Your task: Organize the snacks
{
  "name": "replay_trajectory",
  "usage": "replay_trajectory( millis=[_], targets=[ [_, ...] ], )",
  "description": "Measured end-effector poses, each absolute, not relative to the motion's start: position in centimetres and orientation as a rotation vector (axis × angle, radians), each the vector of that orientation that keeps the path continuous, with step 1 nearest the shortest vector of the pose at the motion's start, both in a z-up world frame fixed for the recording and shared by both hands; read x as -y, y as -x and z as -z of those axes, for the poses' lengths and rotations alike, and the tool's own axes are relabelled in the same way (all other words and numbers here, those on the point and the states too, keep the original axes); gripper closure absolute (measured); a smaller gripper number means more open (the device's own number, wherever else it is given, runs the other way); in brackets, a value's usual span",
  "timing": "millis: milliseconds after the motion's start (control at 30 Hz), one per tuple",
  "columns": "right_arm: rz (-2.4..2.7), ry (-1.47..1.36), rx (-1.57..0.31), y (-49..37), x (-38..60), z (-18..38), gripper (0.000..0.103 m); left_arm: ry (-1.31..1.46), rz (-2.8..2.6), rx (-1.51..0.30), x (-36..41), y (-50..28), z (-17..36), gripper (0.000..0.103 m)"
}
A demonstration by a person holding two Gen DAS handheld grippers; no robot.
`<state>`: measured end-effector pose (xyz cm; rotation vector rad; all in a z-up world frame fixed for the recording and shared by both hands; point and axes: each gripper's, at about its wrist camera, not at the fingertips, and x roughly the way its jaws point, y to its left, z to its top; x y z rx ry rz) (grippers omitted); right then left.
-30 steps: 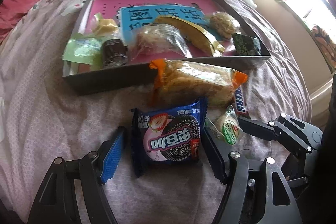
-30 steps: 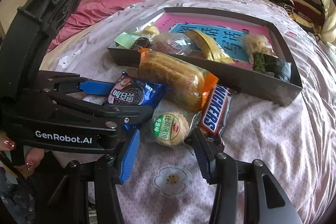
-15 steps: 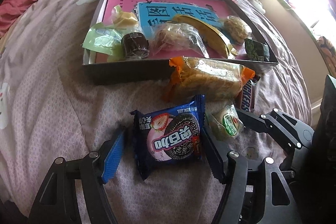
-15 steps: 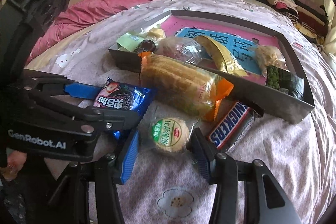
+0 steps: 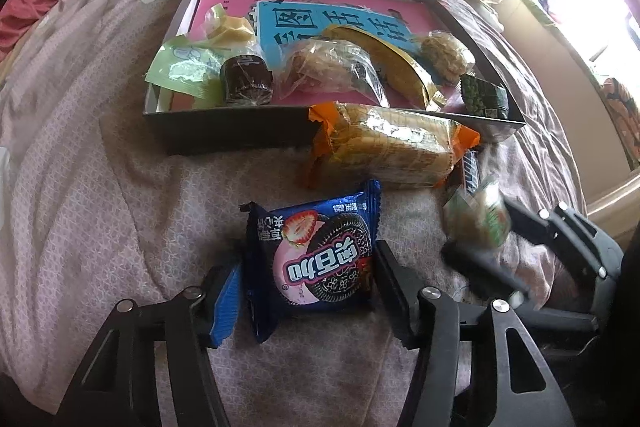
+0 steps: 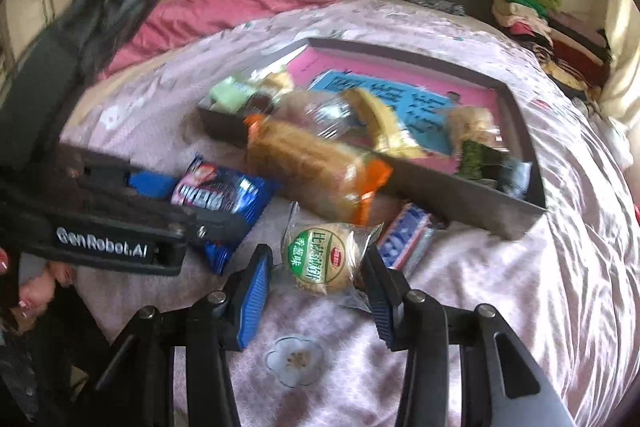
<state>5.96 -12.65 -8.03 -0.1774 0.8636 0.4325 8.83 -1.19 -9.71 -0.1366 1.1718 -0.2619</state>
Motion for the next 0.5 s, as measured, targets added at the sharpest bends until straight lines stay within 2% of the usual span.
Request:
replay_trajectory(
  millis=[167, 500],
  targets=[
    [-0.406, 0.074, -0.857, -6.8, 14.5, 7.2, 0.057, 0.151, 0.264, -1.161, 1.7, -8.7, 9.8, 0.051],
    [-0.390, 0.030, -0.823, -6.7, 15.7, 6.2, 0.057, 0.186, 0.277, -1.150, 1.0, -8.2, 8.3, 0.053]
  ],
)
